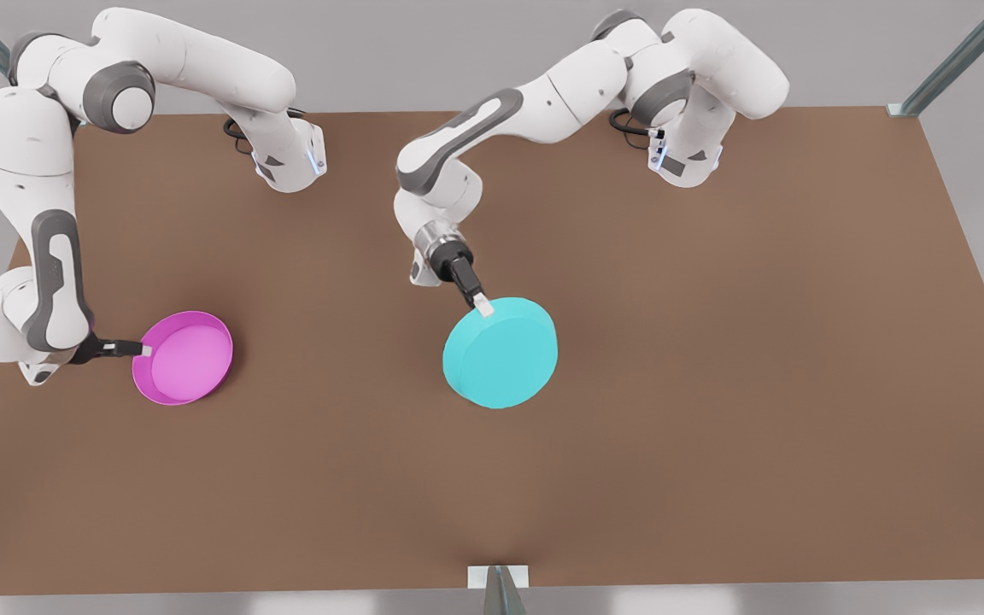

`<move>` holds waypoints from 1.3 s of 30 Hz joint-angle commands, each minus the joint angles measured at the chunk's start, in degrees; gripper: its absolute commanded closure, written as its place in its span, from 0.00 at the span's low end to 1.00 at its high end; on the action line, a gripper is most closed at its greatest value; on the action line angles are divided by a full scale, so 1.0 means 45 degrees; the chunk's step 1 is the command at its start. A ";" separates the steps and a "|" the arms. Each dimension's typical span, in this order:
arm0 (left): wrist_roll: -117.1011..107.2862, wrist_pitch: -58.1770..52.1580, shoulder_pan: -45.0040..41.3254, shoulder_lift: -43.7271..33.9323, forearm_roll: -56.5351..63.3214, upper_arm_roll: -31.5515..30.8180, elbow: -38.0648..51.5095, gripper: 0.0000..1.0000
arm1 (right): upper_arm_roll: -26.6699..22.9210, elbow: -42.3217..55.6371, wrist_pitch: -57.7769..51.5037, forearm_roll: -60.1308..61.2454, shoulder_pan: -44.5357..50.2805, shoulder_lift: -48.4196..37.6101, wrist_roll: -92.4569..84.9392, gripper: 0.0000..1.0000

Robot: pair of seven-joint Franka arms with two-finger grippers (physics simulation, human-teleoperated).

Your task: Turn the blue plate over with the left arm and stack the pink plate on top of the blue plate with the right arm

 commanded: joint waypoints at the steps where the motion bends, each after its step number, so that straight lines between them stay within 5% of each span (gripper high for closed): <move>1: -0.0287 -0.0023 -0.0009 0.0085 -0.0032 0.0014 0.0027 0.79 | 0.0004 -0.0003 -0.0053 0.0247 0.0000 0.0006 -0.0094 0.00; 6: -0.2729 0.0055 -0.0458 0.0945 -0.0149 -0.0044 0.0066 0.79 | -0.0016 -0.0023 0.0064 0.0776 -0.0019 0.0201 -0.0564 0.03; 8: -0.3882 0.0153 -0.0555 0.1374 -0.0149 -0.0103 0.0085 0.79 | -0.0016 0.0016 -0.0054 0.0757 -0.0019 0.0182 -0.0584 0.38; 9: -0.4292 0.0153 -0.0692 0.1608 -0.0168 -0.0181 0.0085 0.79 | 0.0043 0.0114 -0.0054 0.0717 0.0000 0.0182 -0.0623 0.43; 19: -0.5269 0.0465 -0.1571 0.2800 -0.0383 -0.0337 0.0437 0.79 | 0.0043 0.0368 0.0142 0.0541 0.0078 0.0318 -0.0584 0.38; 22: -0.5289 0.0465 -0.1805 0.3054 -0.0422 -0.0357 0.0437 0.79 | 0.0043 0.0407 0.0142 0.0346 0.0059 0.0338 -0.0584 0.54; 24: -0.5269 0.0465 -0.1864 0.3054 -0.0598 -0.0357 0.0437 0.79 | 0.0043 0.0407 0.0142 0.0327 0.0020 0.0338 -0.0584 0.55; 25: -0.5250 0.0445 -0.2000 0.3035 -0.1046 -0.0357 0.0437 0.69 | 0.0043 0.0407 0.0142 0.0327 0.0020 0.0338 -0.0584 0.55; 26: -0.5249 0.0445 -0.2137 0.2937 -0.1554 -0.0376 0.0437 0.43 | 0.0043 0.0407 0.0142 0.0327 0.0039 0.0338 -0.0584 0.55; 27: -0.5269 0.0445 -0.2157 0.2937 -0.1769 -0.0376 0.0573 0.07 | 0.0043 0.0407 0.0142 0.0327 0.0039 0.0338 -0.0584 0.55; 28: -0.5230 0.0484 -0.2255 0.2918 -0.2102 -0.0396 0.0613 0.00 | 0.0043 0.0407 0.0142 0.0307 0.0039 0.0338 -0.0584 0.54; 35: -0.5288 0.0661 -0.2274 0.2332 -0.7393 -0.2661 0.0945 0.00 | 0.0043 0.0427 0.0142 0.0307 0.0078 0.0397 -0.0603 0.54; 39: -0.4976 -0.0257 -0.2158 0.0146 -1.2138 -0.2759 0.0828 0.00 | 0.0043 0.0427 0.0142 0.0327 0.0078 0.0514 -0.0564 0.54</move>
